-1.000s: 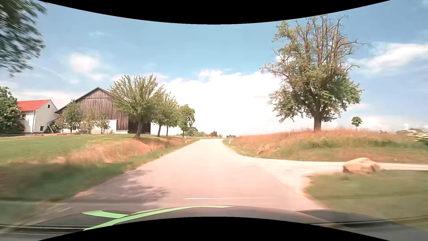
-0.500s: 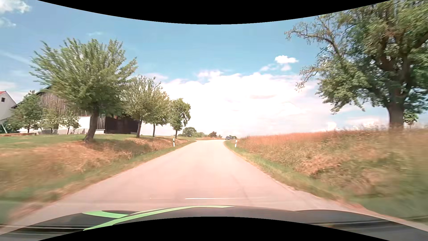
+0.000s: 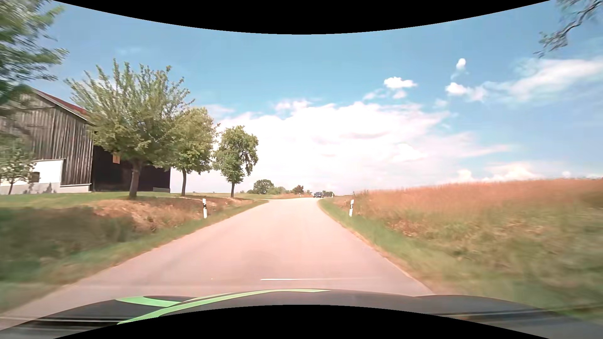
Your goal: Follow the waypoints while adhering to traffic rules and regulations
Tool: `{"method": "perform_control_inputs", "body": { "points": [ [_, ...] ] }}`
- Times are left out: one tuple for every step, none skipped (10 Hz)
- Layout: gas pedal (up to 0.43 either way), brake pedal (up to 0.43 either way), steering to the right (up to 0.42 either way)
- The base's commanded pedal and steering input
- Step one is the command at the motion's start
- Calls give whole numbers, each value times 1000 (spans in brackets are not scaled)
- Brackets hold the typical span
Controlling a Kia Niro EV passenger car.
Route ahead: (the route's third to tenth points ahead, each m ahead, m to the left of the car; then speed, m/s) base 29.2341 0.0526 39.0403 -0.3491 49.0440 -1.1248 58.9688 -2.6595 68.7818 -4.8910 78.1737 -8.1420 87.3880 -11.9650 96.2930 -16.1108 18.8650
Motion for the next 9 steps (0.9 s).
{"method": "perform_control_inputs", "body": {
  "points": [
    [47, 0, 5],
    [47, 0, 8],
    [39, 0, 9],
    [28, 0, 9],
    [0, 0, 9],
    [0, 0, 9],
    [0, 0, 10],
    [0, 0, 12],
    [0, 0, 12]
  ]
}}
